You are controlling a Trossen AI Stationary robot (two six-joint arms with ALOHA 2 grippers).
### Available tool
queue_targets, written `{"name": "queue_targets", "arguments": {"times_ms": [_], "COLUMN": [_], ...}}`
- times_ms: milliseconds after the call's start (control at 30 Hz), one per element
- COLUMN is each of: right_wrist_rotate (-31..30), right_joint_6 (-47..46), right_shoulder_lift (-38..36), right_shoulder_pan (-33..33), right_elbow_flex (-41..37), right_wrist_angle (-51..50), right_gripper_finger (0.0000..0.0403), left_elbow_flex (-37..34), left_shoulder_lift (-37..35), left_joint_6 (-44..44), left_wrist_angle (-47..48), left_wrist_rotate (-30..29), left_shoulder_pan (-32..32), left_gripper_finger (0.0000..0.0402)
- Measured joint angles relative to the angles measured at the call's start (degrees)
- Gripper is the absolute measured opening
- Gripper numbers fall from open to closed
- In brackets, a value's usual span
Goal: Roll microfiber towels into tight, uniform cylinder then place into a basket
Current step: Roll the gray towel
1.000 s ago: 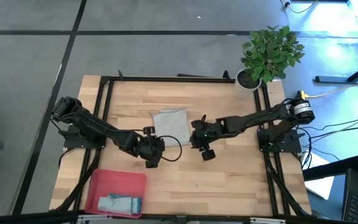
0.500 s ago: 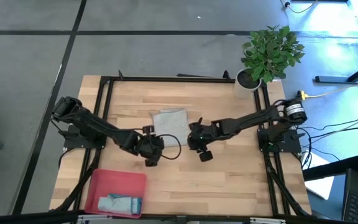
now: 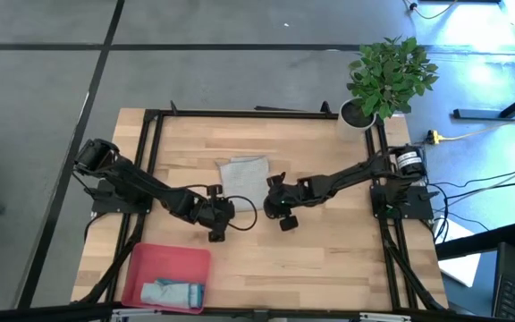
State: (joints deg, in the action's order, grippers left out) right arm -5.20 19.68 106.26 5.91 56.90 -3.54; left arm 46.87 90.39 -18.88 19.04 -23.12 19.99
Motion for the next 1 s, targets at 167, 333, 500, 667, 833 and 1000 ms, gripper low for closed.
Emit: {"name": "queue_targets", "arguments": {"times_ms": [167, 333, 500, 667, 833, 1000], "right_wrist_rotate": [-3.7, -4.1, -4.3, -4.3, -4.3, -4.0], "right_joint_6": [0.3, 0.1, -1.4, -1.4, -1.5, -1.6], "right_shoulder_lift": [1.9, 2.9, 3.3, 3.3, 3.4, 3.5], "right_shoulder_pan": [0.0, -0.1, -0.1, -0.1, -0.1, 0.0], "right_elbow_flex": [0.0, 0.0, 0.1, 0.1, 0.0, 0.0], "right_wrist_angle": [0.3, 0.5, 1.1, 1.4, 1.6, 1.7], "right_gripper_finger": [0.0147, 0.0147, 0.0147, 0.0147, 0.0128, 0.0077], "left_elbow_flex": [-0.8, -0.8, -0.8, -0.8, -0.8, -1.8], "left_shoulder_lift": [0.0, 0.0, 0.0, 0.0, 0.0, 0.0], "left_joint_6": [0.2, 0.2, 0.2, 0.9, 1.5, 1.5], "left_wrist_angle": [-0.4, -0.4, -0.6, -0.6, -0.7, -2.7], "left_wrist_rotate": [0.1, 0.0, -0.8, -2.2, -2.3, -2.4], "left_shoulder_pan": [-0.2, -0.4, -0.6, -0.6, -0.9, -1.7], "left_gripper_finger": [0.0147, 0.0147, 0.0147, 0.0147, 0.0147, 0.0147]}}
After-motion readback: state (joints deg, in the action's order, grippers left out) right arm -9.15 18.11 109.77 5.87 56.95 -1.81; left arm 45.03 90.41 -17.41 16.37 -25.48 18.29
